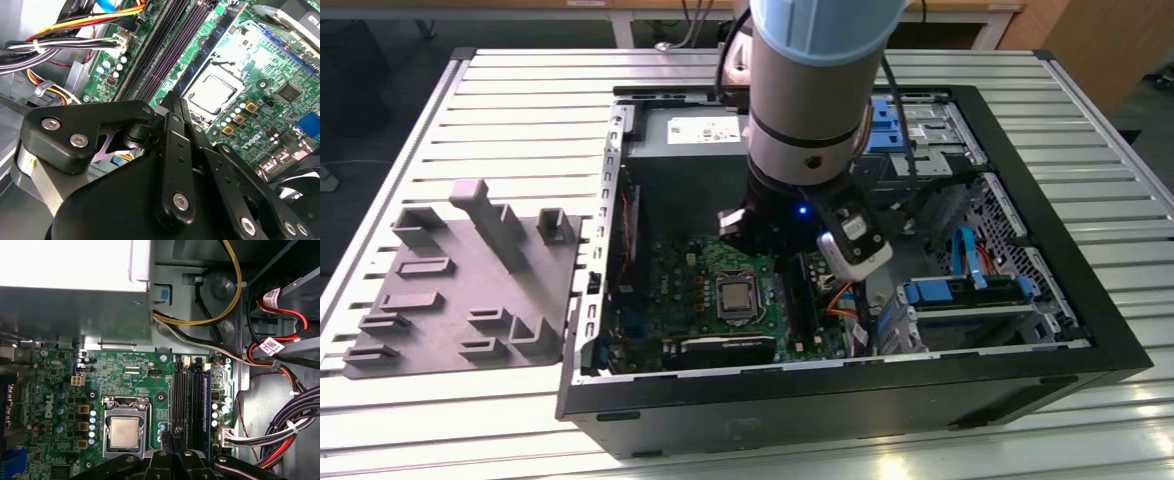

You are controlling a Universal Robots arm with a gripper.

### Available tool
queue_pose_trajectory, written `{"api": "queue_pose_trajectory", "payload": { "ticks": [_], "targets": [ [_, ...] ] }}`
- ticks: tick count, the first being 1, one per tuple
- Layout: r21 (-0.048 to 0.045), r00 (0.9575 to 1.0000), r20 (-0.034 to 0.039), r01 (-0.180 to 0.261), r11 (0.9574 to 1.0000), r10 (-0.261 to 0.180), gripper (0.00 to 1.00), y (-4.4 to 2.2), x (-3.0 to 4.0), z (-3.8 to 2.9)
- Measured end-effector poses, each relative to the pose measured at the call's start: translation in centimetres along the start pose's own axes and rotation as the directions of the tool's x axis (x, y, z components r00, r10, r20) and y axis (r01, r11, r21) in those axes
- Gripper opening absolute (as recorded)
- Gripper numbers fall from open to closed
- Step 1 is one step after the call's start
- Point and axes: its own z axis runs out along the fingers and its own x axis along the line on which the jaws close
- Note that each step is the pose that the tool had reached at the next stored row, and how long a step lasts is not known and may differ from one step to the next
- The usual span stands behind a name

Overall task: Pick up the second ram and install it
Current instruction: 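Insert the second ram into the second slot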

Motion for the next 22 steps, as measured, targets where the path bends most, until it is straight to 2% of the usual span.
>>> {"api": "queue_pose_trajectory", "payload": {
  "ticks": [6,22],
  "targets": [
    [0.0004,0.9999,0.0011,-0.014,0.9999,0.014,0.11,-0.01,-0.13,0.11],
    [0.0005,0.9999,0.0012,-0.016,0.9999,0.016,0.11,-0.01,-0.49,0.2]
  ]
}}
